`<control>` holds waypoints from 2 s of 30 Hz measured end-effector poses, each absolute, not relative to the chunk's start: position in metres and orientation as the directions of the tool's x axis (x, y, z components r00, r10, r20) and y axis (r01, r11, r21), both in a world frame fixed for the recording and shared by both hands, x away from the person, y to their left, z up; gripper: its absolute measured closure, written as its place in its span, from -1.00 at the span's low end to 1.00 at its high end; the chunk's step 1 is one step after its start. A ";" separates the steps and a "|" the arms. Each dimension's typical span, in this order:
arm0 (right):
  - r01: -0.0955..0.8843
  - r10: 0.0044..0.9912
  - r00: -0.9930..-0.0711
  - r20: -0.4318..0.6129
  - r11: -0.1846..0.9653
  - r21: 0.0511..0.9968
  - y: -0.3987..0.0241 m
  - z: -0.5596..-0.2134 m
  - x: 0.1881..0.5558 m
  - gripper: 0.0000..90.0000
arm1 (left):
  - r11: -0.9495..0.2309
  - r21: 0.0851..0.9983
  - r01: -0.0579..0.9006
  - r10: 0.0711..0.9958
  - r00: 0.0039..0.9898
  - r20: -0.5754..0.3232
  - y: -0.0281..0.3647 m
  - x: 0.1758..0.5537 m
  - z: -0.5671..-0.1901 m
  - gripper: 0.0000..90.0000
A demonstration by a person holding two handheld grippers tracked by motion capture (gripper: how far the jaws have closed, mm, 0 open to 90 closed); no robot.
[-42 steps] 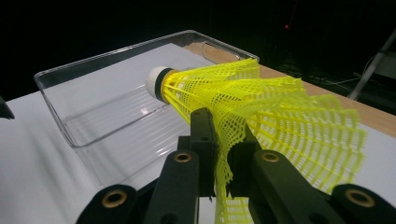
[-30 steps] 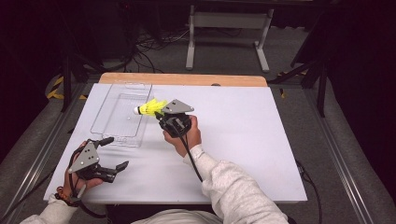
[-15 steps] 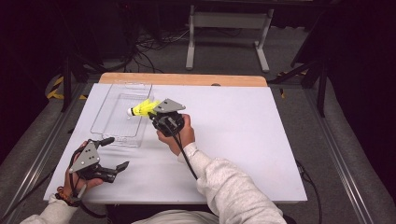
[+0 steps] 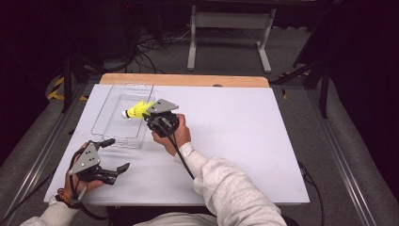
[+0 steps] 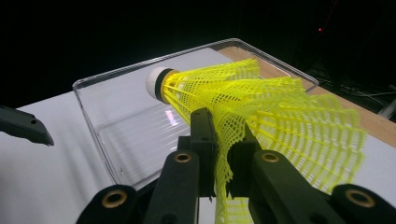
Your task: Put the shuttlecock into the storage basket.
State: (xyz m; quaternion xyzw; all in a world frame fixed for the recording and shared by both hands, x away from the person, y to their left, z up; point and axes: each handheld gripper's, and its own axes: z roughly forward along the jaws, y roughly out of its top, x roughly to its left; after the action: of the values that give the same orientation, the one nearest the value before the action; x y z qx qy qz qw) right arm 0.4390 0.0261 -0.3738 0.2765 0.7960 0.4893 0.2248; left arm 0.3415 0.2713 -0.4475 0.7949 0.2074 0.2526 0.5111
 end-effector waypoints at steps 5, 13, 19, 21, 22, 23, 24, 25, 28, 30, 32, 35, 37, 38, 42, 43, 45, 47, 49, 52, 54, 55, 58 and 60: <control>0.220 0.649 -0.756 -0.087 0.377 0.900 0.035 -0.374 0.440 0.88 | -0.393 0.917 0.073 0.587 0.787 0.189 0.272 0.341 -0.447 -0.89; 0.212 0.627 -0.773 -0.098 0.400 0.892 0.049 -0.374 0.440 0.88 | -0.381 0.922 0.072 0.591 0.786 0.183 0.273 0.341 -0.447 -0.89; 0.207 0.612 -0.784 -0.104 0.416 0.885 0.059 -0.374 0.442 0.88 | -0.380 0.922 0.072 0.590 0.786 0.182 0.274 0.340 -0.447 -0.89; 0.203 0.608 -0.787 -0.108 0.421 0.884 0.062 -0.374 0.442 0.88 | -0.381 0.922 0.073 0.590 0.786 0.182 0.274 0.340 -0.446 -0.89; 0.203 0.606 -0.788 -0.110 0.424 0.883 0.063 -0.374 0.442 0.88 | -0.381 0.922 0.072 0.590 0.787 0.182 0.274 0.340 -0.446 -0.89; 0.203 0.603 -0.790 -0.109 0.426 0.882 0.065 -0.374 0.443 0.88 | -0.381 0.922 0.072 0.590 0.787 0.183 0.274 0.339 -0.446 -0.89; 0.203 0.601 -0.792 -0.109 0.427 0.881 0.066 -0.375 0.443 0.88 | -0.381 0.922 0.071 0.590 0.786 0.183 0.274 0.339 -0.446 -0.89; 0.203 0.598 -0.794 -0.109 0.430 0.880 0.068 -0.375 0.443 0.88 | -0.379 0.923 0.072 0.589 0.787 0.181 0.274 0.339 -0.446 -0.89; 0.202 0.593 -0.797 -0.114 0.439 0.876 0.072 -0.376 0.444 0.88 | -0.378 0.923 0.071 0.589 0.787 0.181 0.274 0.339 -0.446 -0.89; 0.202 0.585 -0.803 -0.115 0.447 0.872 0.076 -0.378 0.445 0.89 | -0.379 0.923 0.070 0.588 0.788 0.181 0.274 0.339 -0.446 -0.89; 0.199 0.580 -0.806 -0.121 0.457 0.867 0.080 -0.380 0.445 0.89 | -0.378 0.923 0.072 0.588 0.789 0.179 0.273 0.339 -0.446 -0.89; 0.205 0.577 -0.808 -0.119 0.465 0.861 0.083 -0.383 0.447 0.88 | -0.379 0.923 0.070 0.586 0.789 0.181 0.274 0.339 -0.445 -0.89; 0.207 0.577 -0.808 -0.120 0.468 0.859 0.085 -0.384 0.448 0.88 | -0.376 0.924 0.070 0.589 0.788 0.180 0.275 0.339 -0.445 -0.89; 0.206 0.573 -0.810 -0.122 0.474 0.856 0.086 -0.385 0.449 0.88 | -0.372 0.925 0.071 0.590 0.788 0.177 0.275 0.339 -0.445 -0.89; 0.207 0.566 -0.814 -0.127 0.488 0.848 0.092 -0.387 0.450 0.88 | -0.374 0.925 0.068 0.586 0.790 0.179 0.275 0.338 -0.445 -0.89; 0.206 0.565 -0.815 -0.129 0.491 0.847 0.093 -0.388 0.450 0.88 | -0.374 0.925 0.067 0.585 0.791 0.180 0.275 0.338 -0.445 -0.89; 0.207 0.561 -0.817 -0.134 0.501 0.841 0.095 -0.390 0.451 0.88 | -0.371 0.926 0.069 0.588 0.790 0.176 0.275 0.338 -0.445 -0.89; 0.204 0.557 -0.819 -0.141 0.511 0.835 0.097 -0.391 0.452 0.88 | -0.369 0.927 0.069 0.586 0.792 0.174 0.275 0.338 -0.445 -0.89; 0.207 0.555 -0.820 -0.139 0.515 0.832 0.098 -0.393 0.453 0.88 | -0.370 0.926 0.069 0.585 0.792 0.174 0.275 0.338 -0.446 -0.89; 0.207 0.547 -0.825 -0.143 0.527 0.824 0.101 -0.394 0.455 0.88 | -0.375 0.925 0.068 0.581 0.794 0.177 0.274 0.338 -0.446 -0.89; 0.203 0.541 -0.828 -0.147 0.534 0.821 0.102 -0.394 0.456 0.88 | -0.375 0.925 0.069 0.581 0.795 0.177 0.274 0.338 -0.446 -0.89; 0.206 0.539 -0.830 -0.143 0.534 0.820 0.102 -0.395 0.456 0.88 | -0.374 0.925 0.069 0.580 0.795 0.176 0.274 0.338 -0.446 -0.89; 0.211 0.532 -0.834 -0.144 0.550 0.808 0.104 -0.397 0.457 0.88 | -0.377 0.924 0.068 0.580 0.795 0.178 0.274 0.338 -0.446 -0.89; 0.214 0.528 -0.837 -0.142 0.556 0.803 0.104 -0.398 0.459 0.88 | -0.376 0.924 0.067 0.579 0.795 0.178 0.273 0.338 -0.447 -0.89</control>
State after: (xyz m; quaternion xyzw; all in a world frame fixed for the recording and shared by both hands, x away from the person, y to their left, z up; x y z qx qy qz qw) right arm 0.4588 0.1043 -0.3985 0.2153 0.8619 0.4193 0.1871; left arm 0.3382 0.2735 -0.4466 0.7921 0.2039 0.2465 0.5198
